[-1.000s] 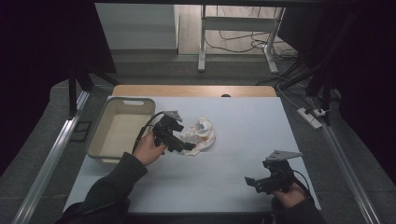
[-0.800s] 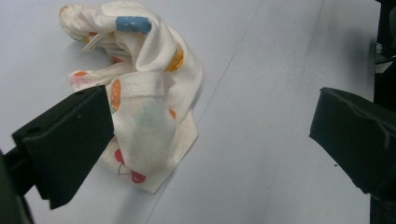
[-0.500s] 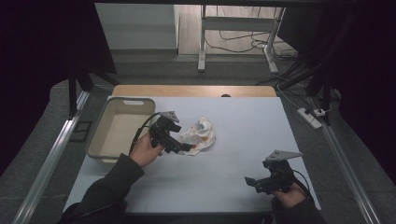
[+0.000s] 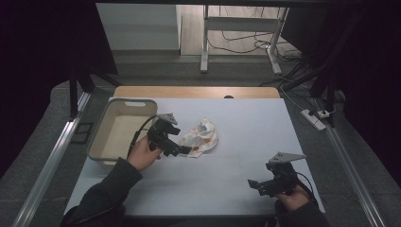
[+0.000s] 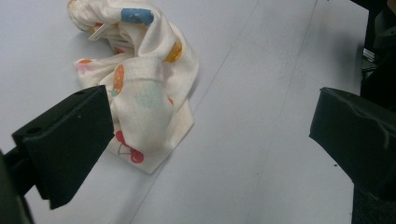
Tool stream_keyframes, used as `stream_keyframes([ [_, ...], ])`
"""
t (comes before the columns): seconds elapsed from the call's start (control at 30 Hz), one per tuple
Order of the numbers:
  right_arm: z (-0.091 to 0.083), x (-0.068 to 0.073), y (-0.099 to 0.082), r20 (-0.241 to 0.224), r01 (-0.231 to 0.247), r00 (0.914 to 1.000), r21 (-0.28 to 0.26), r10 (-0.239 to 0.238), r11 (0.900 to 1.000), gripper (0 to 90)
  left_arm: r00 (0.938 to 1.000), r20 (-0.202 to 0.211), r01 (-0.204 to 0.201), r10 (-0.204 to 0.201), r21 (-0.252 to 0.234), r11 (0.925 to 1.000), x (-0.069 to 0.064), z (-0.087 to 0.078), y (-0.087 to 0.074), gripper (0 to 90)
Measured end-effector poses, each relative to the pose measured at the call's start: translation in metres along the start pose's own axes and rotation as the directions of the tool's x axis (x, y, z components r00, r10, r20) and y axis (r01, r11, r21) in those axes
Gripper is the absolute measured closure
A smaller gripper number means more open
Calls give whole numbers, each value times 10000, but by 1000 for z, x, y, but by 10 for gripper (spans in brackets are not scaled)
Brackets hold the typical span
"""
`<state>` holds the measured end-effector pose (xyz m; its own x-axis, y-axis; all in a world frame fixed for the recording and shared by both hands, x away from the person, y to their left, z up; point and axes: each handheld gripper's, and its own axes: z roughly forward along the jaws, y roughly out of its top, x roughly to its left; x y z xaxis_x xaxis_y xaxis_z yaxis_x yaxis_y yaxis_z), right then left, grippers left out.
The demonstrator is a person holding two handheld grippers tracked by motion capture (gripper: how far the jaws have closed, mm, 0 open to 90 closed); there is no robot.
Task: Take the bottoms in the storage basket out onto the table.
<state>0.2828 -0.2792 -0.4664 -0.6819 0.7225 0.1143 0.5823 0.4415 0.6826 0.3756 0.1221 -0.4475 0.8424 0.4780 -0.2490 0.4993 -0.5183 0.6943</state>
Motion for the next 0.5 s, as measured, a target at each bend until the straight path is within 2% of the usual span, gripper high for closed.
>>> stream_keyframes([
  [0.5,0,0,0,15,4,10000,11,-4,10000,10,9997,43,227,-227,-109,9997,0,-8,-9,0],
])
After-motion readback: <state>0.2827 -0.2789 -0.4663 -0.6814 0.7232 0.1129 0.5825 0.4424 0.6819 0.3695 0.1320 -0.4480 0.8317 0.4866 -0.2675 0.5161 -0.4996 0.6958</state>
